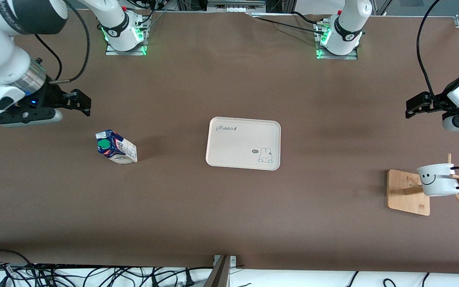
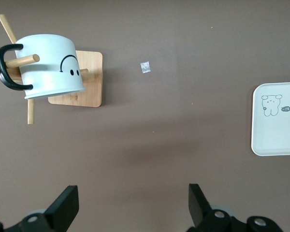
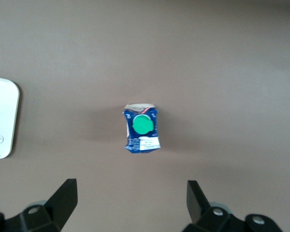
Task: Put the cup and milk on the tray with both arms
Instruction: 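Lower the right gripper onto the blue milk carton, then close the right gripper on the carton while the left gripper approaches the mug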
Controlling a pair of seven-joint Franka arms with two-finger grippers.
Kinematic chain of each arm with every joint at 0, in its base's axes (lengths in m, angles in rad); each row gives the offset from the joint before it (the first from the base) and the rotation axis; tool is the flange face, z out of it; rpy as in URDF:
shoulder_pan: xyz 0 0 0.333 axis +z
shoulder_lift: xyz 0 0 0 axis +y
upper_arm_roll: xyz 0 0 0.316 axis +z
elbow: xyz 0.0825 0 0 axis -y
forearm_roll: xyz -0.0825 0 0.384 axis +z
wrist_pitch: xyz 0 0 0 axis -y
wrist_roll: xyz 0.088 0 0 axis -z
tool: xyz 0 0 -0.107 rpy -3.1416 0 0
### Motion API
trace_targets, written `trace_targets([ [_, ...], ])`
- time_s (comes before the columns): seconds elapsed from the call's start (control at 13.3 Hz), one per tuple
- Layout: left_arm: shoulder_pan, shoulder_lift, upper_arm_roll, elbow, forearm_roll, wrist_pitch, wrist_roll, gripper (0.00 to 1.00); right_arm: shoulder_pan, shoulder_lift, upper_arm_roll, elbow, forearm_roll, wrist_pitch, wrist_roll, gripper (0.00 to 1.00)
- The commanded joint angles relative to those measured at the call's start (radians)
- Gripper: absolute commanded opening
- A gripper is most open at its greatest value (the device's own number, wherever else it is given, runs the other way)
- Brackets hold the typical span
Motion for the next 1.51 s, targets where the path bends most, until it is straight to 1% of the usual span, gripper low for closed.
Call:
trace_targets([
  [0.0,-0.004,0.009,-0.005,0.032,0.006,-0.022,-0.001,1.00,0.021,0.077,-0.002,0.016,-0.005,0.001,-0.013,1.00],
  [0.08,-0.004,0.009,-0.005,0.027,0.008,-0.024,-0.001,1.00,0.021,0.097,-0.002,0.015,0.001,0.004,-0.017,1.00],
  [0.3,-0.004,0.009,-0.010,0.027,0.008,-0.033,-0.001,1.00,0.013,0.192,-0.004,0.001,0.011,0.073,-0.019,1.00],
  [0.45,-0.001,0.008,-0.010,0.023,0.006,-0.045,0.006,1.00,0.006,0.223,-0.007,-0.002,0.018,0.093,-0.030,1.00],
  [0.6,-0.004,0.021,-0.010,0.032,0.006,-0.048,-0.004,1.00,-0.034,0.261,-0.008,-0.004,0.075,0.118,-0.098,1.00],
  [0.68,-0.006,0.038,-0.010,0.036,0.008,-0.044,-0.004,1.00,-0.043,0.275,-0.008,-0.007,0.093,0.124,-0.121,1.00],
  [0.83,0.004,0.063,-0.002,0.036,-0.006,-0.040,-0.004,1.00,-0.048,0.280,-0.008,-0.033,0.097,0.146,-0.125,1.00],
  [0.9,0.033,0.084,0.003,0.041,-0.058,-0.042,-0.007,1.00,-0.048,0.279,-0.008,-0.048,0.097,0.158,-0.125,0.99],
  [0.98,0.057,0.107,0.003,0.073,-0.076,-0.050,-0.007,1.00,-0.048,0.279,-0.008,-0.059,0.097,0.166,-0.123,0.97],
  [1.06,0.063,0.136,0.004,0.113,-0.069,-0.053,-0.009,1.00,-0.048,0.280,-0.008,-0.063,0.097,0.169,-0.123,0.92],
  [1.13,0.074,0.152,0.012,0.121,-0.064,-0.051,-0.007,1.00,-0.048,0.280,-0.010,-0.068,0.097,0.169,-0.123,0.86],
  [1.43,0.152,0.175,0.013,0.112,-0.078,-0.036,-0.020,1.00,-0.048,0.286,-0.008,-0.073,0.097,0.169,-0.119,0.57],
])
